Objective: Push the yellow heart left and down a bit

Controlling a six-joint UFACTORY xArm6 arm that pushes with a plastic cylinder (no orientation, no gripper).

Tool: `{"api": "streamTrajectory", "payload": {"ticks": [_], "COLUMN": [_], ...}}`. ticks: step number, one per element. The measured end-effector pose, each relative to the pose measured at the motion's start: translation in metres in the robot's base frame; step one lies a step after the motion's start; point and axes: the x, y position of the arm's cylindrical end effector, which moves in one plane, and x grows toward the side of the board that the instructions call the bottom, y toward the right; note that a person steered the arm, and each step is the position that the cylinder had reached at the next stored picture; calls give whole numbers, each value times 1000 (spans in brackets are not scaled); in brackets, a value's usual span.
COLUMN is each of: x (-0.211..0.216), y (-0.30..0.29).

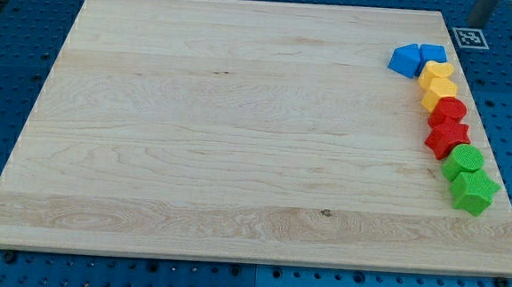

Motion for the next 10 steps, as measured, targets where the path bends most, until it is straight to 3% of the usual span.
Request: {"api": "streamTrajectory", "payload": {"ticks": [3, 10], "x": [81, 125], "y": [-13, -65]}}
